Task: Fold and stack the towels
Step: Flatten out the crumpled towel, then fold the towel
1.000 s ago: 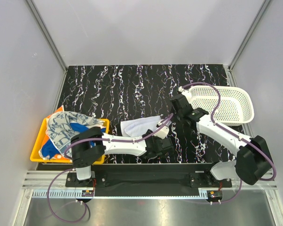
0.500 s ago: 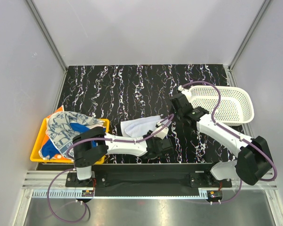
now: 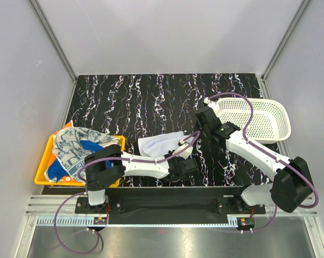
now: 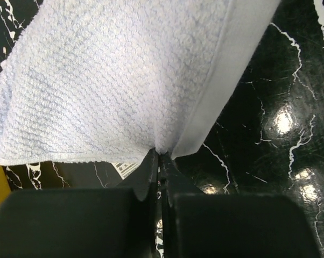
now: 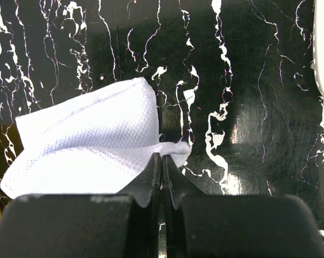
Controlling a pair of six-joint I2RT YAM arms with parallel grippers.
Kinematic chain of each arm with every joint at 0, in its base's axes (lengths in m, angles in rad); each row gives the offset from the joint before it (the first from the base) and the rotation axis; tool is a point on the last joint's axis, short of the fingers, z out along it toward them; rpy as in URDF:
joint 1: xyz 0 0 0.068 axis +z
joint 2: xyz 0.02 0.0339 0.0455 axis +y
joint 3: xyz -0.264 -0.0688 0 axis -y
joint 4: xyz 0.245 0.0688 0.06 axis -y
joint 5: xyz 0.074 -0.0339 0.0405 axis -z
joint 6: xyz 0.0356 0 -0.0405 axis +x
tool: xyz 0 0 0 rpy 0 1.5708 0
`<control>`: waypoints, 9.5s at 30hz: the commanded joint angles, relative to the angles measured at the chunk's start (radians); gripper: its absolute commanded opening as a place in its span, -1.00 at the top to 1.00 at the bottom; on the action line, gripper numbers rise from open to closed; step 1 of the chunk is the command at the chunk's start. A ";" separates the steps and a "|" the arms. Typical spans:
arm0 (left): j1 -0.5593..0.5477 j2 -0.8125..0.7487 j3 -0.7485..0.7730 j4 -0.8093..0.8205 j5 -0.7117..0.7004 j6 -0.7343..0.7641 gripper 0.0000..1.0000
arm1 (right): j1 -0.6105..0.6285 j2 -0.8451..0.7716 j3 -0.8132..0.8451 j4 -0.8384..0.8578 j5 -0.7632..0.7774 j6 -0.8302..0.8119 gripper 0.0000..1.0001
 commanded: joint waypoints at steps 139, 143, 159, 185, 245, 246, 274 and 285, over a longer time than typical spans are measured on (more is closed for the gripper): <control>0.882 -0.256 0.100 0.122 0.778 0.177 1.00 | -0.249 0.289 0.290 0.024 -0.325 -0.109 1.00; 0.873 -0.265 0.078 0.125 0.774 0.176 1.00 | -0.243 0.280 0.275 0.024 -0.322 -0.103 1.00; 0.831 -0.274 -0.089 0.214 0.784 0.153 1.00 | -0.209 0.261 0.113 0.098 -0.322 -0.068 1.00; 0.817 -0.388 -0.104 0.159 0.777 0.158 1.00 | -0.200 0.146 0.097 0.041 -0.278 -0.057 1.00; 0.948 0.074 0.313 0.084 0.694 0.173 -0.03 | -0.241 0.714 0.635 0.027 -0.278 -0.293 0.21; 0.954 0.091 0.328 0.084 0.704 0.171 -0.02 | -0.241 0.720 0.645 0.026 -0.276 -0.296 0.21; 0.978 0.203 0.384 0.158 0.761 0.173 0.13 | -0.250 0.819 0.714 0.061 -0.373 -0.255 0.60; 0.985 0.211 0.384 0.170 0.771 0.184 0.24 | -0.293 0.835 0.761 0.075 -0.396 -0.203 0.81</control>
